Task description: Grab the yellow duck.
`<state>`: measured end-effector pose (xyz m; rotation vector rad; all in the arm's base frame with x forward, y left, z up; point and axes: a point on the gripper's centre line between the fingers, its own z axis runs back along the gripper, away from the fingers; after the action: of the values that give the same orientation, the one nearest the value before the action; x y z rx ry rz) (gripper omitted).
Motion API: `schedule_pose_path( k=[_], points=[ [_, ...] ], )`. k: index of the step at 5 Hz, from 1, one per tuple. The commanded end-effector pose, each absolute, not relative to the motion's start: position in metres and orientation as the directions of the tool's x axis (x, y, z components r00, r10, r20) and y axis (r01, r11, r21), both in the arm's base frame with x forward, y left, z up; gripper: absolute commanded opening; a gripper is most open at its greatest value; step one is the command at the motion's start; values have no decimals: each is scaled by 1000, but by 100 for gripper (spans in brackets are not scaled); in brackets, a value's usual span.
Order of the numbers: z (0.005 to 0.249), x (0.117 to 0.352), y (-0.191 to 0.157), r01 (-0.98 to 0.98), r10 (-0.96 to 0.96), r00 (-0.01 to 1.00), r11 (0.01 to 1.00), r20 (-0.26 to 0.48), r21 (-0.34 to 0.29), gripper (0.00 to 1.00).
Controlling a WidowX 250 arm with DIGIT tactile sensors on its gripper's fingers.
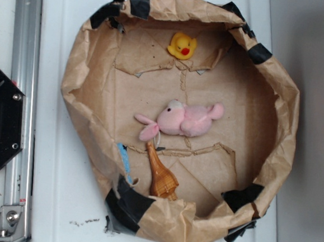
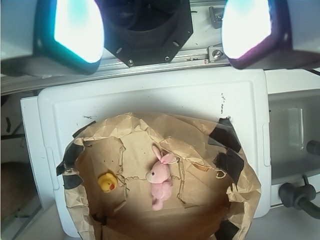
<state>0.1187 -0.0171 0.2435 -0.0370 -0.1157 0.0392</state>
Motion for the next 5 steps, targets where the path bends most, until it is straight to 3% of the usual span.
schedule_pose_path(
  k=[1, 2, 3, 4, 5],
  points=[
    [243, 119, -17, -37, 41, 993, 999, 115, -39, 100],
    [248, 169, -16, -250, 257, 963, 965, 79, -81, 100],
    [232, 216, -10, -482, 476, 861, 876, 181, -13, 100],
    [207, 247, 0, -684, 675, 721, 730, 159, 4, 100],
    [173, 247, 17, -845, 807, 525, 532, 273, 54, 100]
  ],
)
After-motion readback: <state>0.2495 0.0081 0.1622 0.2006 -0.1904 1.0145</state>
